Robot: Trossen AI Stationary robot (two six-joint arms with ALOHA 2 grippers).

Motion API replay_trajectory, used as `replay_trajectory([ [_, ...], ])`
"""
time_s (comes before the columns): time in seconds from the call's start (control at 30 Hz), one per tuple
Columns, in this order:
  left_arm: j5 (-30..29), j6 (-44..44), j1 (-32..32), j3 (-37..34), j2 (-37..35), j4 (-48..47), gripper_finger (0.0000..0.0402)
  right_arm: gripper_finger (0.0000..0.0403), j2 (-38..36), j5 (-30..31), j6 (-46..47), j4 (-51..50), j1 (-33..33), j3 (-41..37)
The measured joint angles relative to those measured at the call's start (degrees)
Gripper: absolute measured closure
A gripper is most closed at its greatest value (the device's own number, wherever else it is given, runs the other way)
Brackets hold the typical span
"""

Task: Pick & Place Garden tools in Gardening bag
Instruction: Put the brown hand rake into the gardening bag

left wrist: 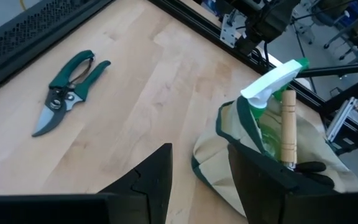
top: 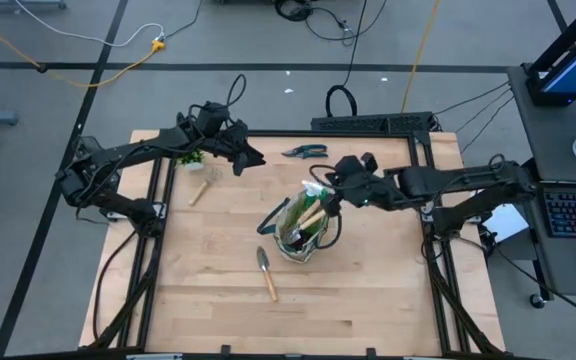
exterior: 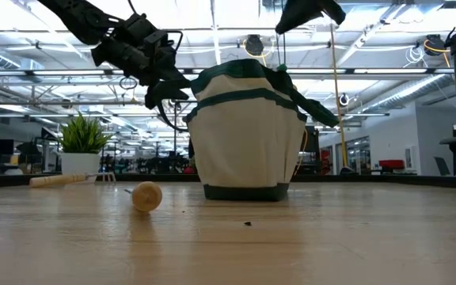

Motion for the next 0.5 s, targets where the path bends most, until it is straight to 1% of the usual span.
replay_trajectory([
  [0.17,0.0,-2.6,-1.8,0.0,0.0,-0.7,0.0240,0.0402,-2.7,0.1,-4.3,-3.9,-0.7,0.0],
  [0.33,-0.5,-4.8,-4.7,0.0,0.0,-6.4,0.0240,0.0402,-4.9,0.1,-8.5,-6.6,-0.7,0.0],
  [0.4,-2.4,-4.6,-6.8,0.0,0.0,-9.9,0.0240,0.0402,-5.4,0.1,-9.8,-7.1,-0.7,0.0],
  [0.5,-8.6,-6.2,-10.3,0.0,0.0,-15.6,0.0240,0.0402,-6.1,0.1,-12.0,-8.2,-0.7,0.0],
])
